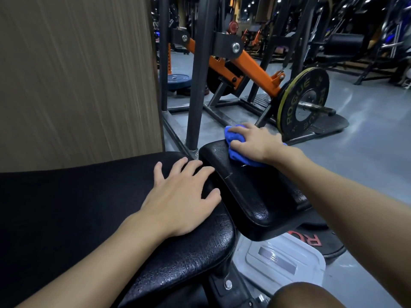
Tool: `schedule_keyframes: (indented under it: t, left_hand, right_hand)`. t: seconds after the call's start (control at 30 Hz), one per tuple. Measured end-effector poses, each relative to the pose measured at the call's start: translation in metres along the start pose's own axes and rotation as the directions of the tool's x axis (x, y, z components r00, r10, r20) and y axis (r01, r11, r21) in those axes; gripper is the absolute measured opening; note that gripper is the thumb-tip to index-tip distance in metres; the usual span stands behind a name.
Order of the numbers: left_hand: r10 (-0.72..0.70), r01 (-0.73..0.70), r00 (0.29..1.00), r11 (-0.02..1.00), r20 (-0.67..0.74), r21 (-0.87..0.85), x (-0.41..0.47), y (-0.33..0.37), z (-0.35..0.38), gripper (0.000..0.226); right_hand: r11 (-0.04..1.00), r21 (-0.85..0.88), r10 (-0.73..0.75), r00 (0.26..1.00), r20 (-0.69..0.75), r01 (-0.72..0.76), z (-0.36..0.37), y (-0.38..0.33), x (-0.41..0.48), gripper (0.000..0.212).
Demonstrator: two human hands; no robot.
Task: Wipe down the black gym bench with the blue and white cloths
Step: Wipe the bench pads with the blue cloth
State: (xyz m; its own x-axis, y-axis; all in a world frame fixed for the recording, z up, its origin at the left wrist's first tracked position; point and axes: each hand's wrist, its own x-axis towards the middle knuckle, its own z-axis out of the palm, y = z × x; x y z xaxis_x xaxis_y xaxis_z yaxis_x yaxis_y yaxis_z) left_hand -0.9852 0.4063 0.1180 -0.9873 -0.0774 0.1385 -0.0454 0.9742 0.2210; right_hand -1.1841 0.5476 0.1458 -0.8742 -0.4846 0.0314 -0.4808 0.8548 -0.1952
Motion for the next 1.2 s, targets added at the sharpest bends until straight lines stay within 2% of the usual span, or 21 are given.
schedule_keyframes:
  t: [0.13, 0.27, 0.4, 0.53, 0.6, 0.7, 0.83, 0.93, 1.03, 1.2]
  left_hand:
    - [-0.053, 0.052, 0.997, 0.998, -0.053, -0.032, 0.0, 0.0, 0.0, 0.059]
    - [-0.062, 0.059, 0.997, 0.997, -0.056, -0.05, -0.006, 0.0, -0.004, 0.05]
    - [-0.051, 0.049, 0.998, 0.998, -0.046, -0.047, -0.007, 0.0, -0.006, 0.049]
    - [-0.047, 0.045, 0.998, 0.998, -0.038, -0.05, -0.003, 0.001, -0.005, 0.053]
    - [-0.043, 0.042, 0.999, 0.998, -0.032, -0.047, -0.002, 0.001, -0.004, 0.055]
    - [-0.043, 0.041, 0.998, 0.997, -0.041, -0.06, -0.001, 0.001, -0.003, 0.057]
    - [-0.076, 0.071, 0.996, 0.993, -0.049, -0.091, -0.002, 0.001, -0.003, 0.051]
    - [-0.079, 0.072, 0.995, 0.992, -0.06, -0.103, -0.005, 0.0, -0.003, 0.038]
    - [-0.062, 0.055, 0.996, 0.993, -0.069, -0.106, -0.007, -0.001, -0.003, 0.039]
    - [-0.043, 0.034, 0.996, 0.993, -0.081, -0.112, -0.004, -0.002, -0.003, 0.04]
  right_hand:
    - [0.986, 0.032, -0.165, 0.986, 0.0, 0.165, 0.012, -0.033, -0.018, 0.066]
    - [0.977, 0.098, -0.187, 0.982, -0.005, 0.187, 0.009, -0.029, -0.027, 0.069]
    - [0.99, 0.11, -0.088, 0.995, -0.05, 0.093, -0.002, 0.012, -0.026, 0.07]
    - [0.984, 0.175, 0.051, 0.998, -0.026, -0.046, -0.009, 0.042, -0.029, 0.07]
    - [0.995, 0.083, 0.066, 0.997, -0.037, -0.063, -0.004, 0.035, -0.037, 0.06]
    - [1.0, -0.019, 0.001, 0.998, -0.063, -0.003, 0.004, 0.01, -0.059, 0.056]
    - [0.99, -0.027, -0.142, 0.986, -0.086, 0.14, 0.015, -0.028, -0.101, 0.065]
    - [0.985, 0.02, -0.166, 0.979, -0.115, 0.17, 0.014, -0.023, -0.113, 0.07]
    - [0.992, 0.05, -0.107, 0.987, -0.12, 0.113, 0.007, 0.005, -0.105, 0.074]
    - [0.98, 0.134, 0.162, 0.981, -0.109, -0.147, -0.007, 0.047, -0.091, 0.058]
